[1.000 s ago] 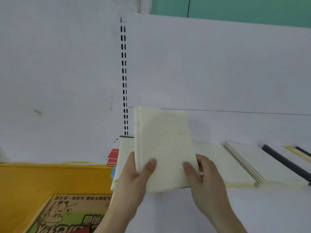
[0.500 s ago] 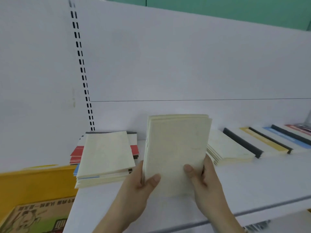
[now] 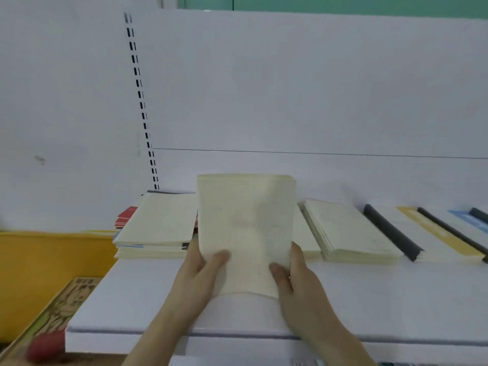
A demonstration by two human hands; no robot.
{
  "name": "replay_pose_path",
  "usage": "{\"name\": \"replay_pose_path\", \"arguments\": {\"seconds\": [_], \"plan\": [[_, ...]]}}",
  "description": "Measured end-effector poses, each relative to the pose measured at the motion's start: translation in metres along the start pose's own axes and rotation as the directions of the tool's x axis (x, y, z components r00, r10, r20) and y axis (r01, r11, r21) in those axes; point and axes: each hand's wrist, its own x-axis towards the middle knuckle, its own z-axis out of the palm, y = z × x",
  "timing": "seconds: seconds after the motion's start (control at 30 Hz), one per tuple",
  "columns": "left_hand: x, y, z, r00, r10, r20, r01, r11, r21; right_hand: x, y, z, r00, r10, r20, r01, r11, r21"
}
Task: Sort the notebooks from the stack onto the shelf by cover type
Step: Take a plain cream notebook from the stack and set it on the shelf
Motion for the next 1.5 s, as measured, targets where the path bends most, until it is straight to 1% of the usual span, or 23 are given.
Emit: {"name": "replay_pose_path", "arguments": {"seconds": [0.03,0.1,0.2,0.23,0.3,0.37,0.43,0.5,0.53,0.6,0.63,0.7,0.8,0.9,1.0,1.07,1.17,1.23,1.33,1.43,1.5], "plan": [[-0.001,0.002,0.005,1.0,0.028,-0.002,-0.028,0.998,0.05,-0.002,0.002,-0.007,1.0,-0.025,-0.014,0.025,1.0,-0.012],[-0.003,0.007,0.017,0.996,0.089,0.005,-0.088,0.982,0.169,-0.005,0.006,-0.026,0.999,-0.031,-0.037,0.031,0.999,-0.009],[-0.001,0.025,0.046,0.989,0.124,0.085,-0.144,0.944,0.296,-0.008,0.016,-0.063,0.996,-0.029,-0.085,0.028,0.999,-0.016],[0.0,0.034,0.057,0.987,0.116,0.115,-0.15,0.921,0.36,-0.008,0.018,-0.077,0.993,-0.036,-0.111,0.032,0.999,-0.037],[0.006,0.052,0.082,0.981,0.117,0.156,-0.181,0.84,0.511,-0.006,0.021,-0.104,0.987,-0.03,-0.157,0.018,0.997,-0.077],[0.013,0.07,0.109,0.974,0.175,0.146,-0.228,0.769,0.598,-0.001,0.024,-0.13,0.979,0.0,-0.206,-0.018,0.996,-0.084],[0.023,0.082,0.135,0.962,0.254,0.1,-0.263,0.769,0.583,0.007,0.029,-0.152,0.967,0.019,-0.254,-0.049,0.992,-0.112],[0.034,0.088,0.158,0.964,0.249,0.095,-0.261,0.804,0.534,0.018,0.038,-0.17,0.96,0.038,-0.279,-0.086,0.982,-0.165],[0.039,0.087,0.169,0.964,0.228,0.136,-0.265,0.809,0.524,0.024,0.043,-0.177,0.958,0.059,-0.282,-0.11,0.979,-0.171],[0.05,0.082,0.185,0.954,0.182,0.239,-0.288,0.782,0.553,0.036,0.055,-0.189,0.959,0.101,-0.266,-0.154,0.97,-0.189],[0.055,0.079,0.192,0.952,0.158,0.264,-0.287,0.765,0.577,0.043,0.06,-0.194,0.961,0.124,-0.248,-0.177,0.963,-0.202],[0.062,0.076,0.205,0.954,0.125,0.271,-0.272,0.735,0.62,0.057,0.072,-0.202,0.963,0.17,-0.211,-0.212,0.957,-0.199],[0.07,0.075,0.224,0.965,0.108,0.241,-0.25,0.669,0.7,0.076,0.088,-0.212,0.962,0.227,-0.154,-0.254,0.947,-0.194],[0.079,0.073,0.24,0.975,0.061,0.213,-0.206,0.601,0.772,0.091,0.103,-0.218,0.964,0.231,-0.13,-0.255,0.939,-0.23],[0.084,0.067,0.252,0.984,0.005,0.179,-0.154,0.542,0.826,0.104,0.12,-0.219,0.97,0.236,-0.064,-0.244,0.912,-0.33],[0.083,0.064,0.258,0.991,0.011,0.132,-0.119,0.51,0.852,0.109,0.127,-0.215,0.97,0.242,-0.027,-0.23,0.874,-0.428],[0.081,0.061,0.262,0.997,0.039,0.064,-0.075,0.469,0.88,0.11,0.133,-0.208,0.978,0.204,-0.043,-0.197,0.835,-0.514],[0.083,0.058,0.263,0.999,0.029,0.041,-0.05,0.465,0.884,0.109,0.135,-0.205,0.982,0.178,-0.064,-0.186,0.834,-0.519],[0.089,0.059,0.264,0.999,-0.004,0.041,-0.035,0.465,0.885,0.111,0.135,-0.203,0.984,0.171,-0.056,-0.174,0.829,-0.531],[0.092,0.063,0.266,1.0,0.013,0.011,-0.016,0.498,0.867,0.11,0.132,-0.199,0.985,0.166,-0.036,-0.16,0.833,-0.53],[0.091,0.065,0.267,1.0,0.026,-0.009,-0.005,0.494,0.869,0.11,0.131,-0.199,0.985,0.171,-0.02,-0.157,0.841,-0.517]]}}
